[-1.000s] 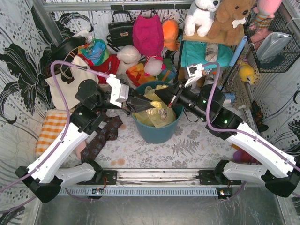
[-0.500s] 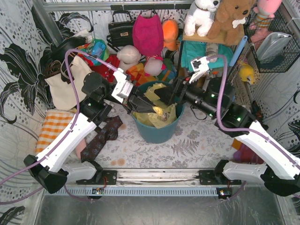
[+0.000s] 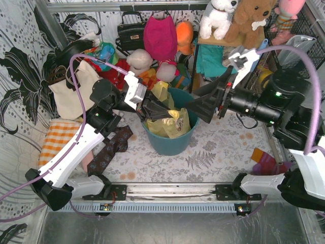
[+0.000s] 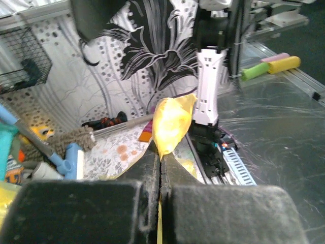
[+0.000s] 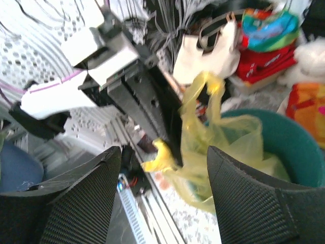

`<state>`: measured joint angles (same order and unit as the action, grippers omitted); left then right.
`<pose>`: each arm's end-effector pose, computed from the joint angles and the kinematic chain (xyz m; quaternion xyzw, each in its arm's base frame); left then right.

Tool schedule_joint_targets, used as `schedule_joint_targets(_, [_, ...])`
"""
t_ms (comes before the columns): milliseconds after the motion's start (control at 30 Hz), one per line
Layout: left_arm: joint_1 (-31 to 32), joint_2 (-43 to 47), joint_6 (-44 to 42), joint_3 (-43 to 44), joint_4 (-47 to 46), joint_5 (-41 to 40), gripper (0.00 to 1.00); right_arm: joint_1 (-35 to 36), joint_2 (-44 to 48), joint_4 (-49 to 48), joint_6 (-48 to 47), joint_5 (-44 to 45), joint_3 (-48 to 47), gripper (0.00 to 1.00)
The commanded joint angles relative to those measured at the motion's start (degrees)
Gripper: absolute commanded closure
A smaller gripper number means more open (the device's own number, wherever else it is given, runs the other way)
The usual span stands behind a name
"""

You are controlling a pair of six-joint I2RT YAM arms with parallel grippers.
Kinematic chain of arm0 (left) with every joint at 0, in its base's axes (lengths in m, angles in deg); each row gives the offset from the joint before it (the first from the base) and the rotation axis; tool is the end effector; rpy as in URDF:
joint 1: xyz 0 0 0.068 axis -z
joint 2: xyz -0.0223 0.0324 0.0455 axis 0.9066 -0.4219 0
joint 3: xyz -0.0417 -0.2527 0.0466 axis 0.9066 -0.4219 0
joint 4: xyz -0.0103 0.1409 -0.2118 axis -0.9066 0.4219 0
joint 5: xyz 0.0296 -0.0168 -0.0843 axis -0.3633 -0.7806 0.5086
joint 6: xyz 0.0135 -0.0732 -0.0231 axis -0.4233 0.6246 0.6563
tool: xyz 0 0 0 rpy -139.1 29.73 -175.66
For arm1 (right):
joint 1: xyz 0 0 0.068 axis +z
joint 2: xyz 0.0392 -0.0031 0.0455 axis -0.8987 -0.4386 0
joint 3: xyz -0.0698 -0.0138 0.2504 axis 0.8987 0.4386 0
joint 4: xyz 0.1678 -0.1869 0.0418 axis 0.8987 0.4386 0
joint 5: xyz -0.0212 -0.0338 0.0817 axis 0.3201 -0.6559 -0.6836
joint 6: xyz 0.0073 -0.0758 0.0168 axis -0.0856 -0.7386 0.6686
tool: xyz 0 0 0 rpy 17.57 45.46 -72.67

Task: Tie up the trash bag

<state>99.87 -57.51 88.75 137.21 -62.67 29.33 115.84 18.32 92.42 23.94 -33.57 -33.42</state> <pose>0.1673 -0.1926 0.4662 0.5747 0.3244 -0.5338 0.5287 0.1018 0.1484 0.5760 -0.2591 0.6162 0.4684 0.5777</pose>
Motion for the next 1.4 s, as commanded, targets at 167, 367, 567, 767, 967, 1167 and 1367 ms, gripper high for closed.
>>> schedule_joint_targets(167, [-0.2, -0.2, -4.4, 3.7, 8.0, -9.3, 1.0, 0.2, -5.2, 12.7, -0.3, -6.2, -0.5, 0.32])
schedule_joint_targets(367, [-0.2, -0.9, -3.8, 4.5, 8.2, -6.6, 1.0, 0.2, -5.4, 12.5, -0.7, -4.0, -0.7, 0.39])
schedule_joint_targets(567, [-0.2, -1.3, -3.2, 4.1, 7.9, -4.5, 1.0, 0.2, -6.3, 9.6, -0.8, -4.8, -0.8, 0.46])
schedule_joint_targets(767, [-0.2, -1.2, -1.7, 3.5, 5.8, -3.6, 1.0, 0.3, -7.3, 7.9, -1.1, -5.8, -1.4, 0.6])
schedule_joint_targets(967, [-0.2, -1.4, -1.3, 3.5, 5.3, -3.6, 0.94, 0.2, -8.0, 7.9, -0.7, -6.0, -1.0, 0.85])
schedule_joint_targets(1167, [-0.2, 0.4, -2.3, 2.2, 5.5, -10.8, 0.13, 0.2, -4.2, 5.8, 5.0, 5.1, 1.3, 1.0])
schedule_joint_targets(1367, [0.3, 7.6, -1.8, -3.0, 1.2, -33.0, 0.09, 0.3, 0.5, 3.7, 13.1, 20.1, 5.6, 1.0])
